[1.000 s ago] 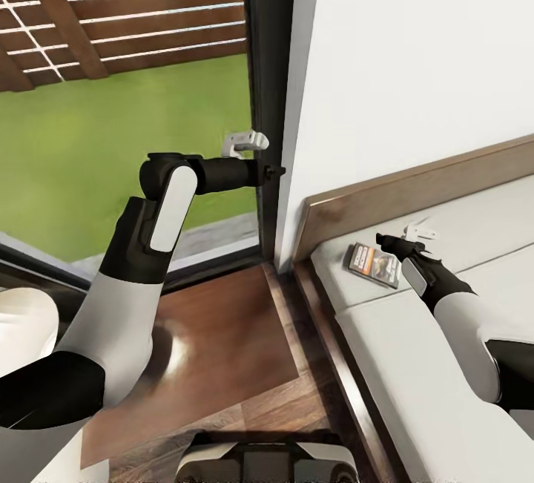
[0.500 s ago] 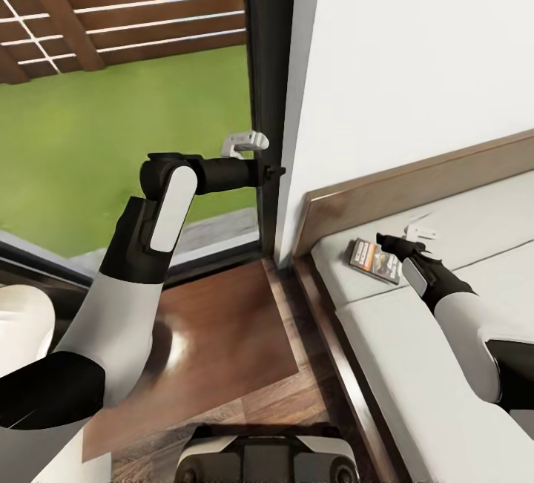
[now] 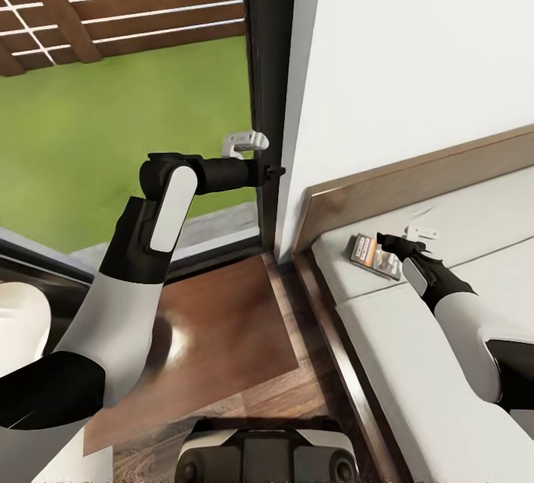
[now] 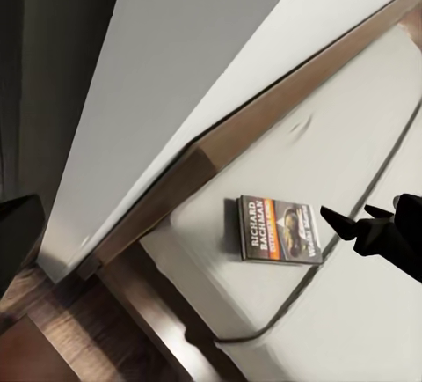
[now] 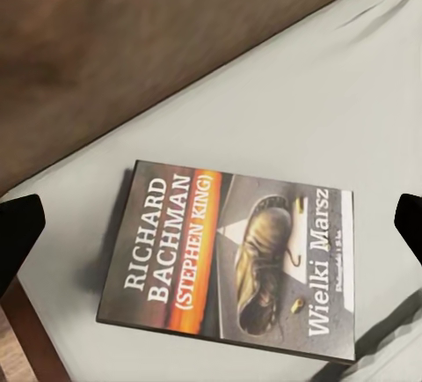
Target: In the bedroom, move the book from the bed onto either nightstand, and place the two sandals side by side next to the bed.
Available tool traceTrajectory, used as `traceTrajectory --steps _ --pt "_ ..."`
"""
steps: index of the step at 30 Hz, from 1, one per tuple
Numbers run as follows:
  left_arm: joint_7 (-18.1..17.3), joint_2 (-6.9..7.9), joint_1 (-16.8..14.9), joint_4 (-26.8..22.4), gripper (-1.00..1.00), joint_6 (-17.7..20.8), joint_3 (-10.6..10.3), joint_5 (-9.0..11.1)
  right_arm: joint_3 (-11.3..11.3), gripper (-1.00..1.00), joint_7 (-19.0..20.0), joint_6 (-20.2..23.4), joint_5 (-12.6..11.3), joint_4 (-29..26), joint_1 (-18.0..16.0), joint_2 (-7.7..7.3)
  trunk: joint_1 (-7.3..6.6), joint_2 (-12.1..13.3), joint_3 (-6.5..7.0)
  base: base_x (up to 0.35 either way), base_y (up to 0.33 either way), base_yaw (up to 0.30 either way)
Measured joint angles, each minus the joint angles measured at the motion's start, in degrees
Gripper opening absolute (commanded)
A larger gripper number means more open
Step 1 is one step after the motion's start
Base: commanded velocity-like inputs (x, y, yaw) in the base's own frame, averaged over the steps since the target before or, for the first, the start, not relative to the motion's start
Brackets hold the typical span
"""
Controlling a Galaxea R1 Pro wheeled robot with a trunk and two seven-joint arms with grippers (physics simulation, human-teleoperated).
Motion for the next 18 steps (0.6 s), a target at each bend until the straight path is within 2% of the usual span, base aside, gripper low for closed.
traceTrajectory --steps 18 --pt "0.0 0.00 0.0 0.0 1.00 0.0 0.0 0.0 0.0 1.00 0.0 -1.5 0.1 -0.1 0.0 0.01 0.00 0.0 -1.66 0.000 0.000 0.000"
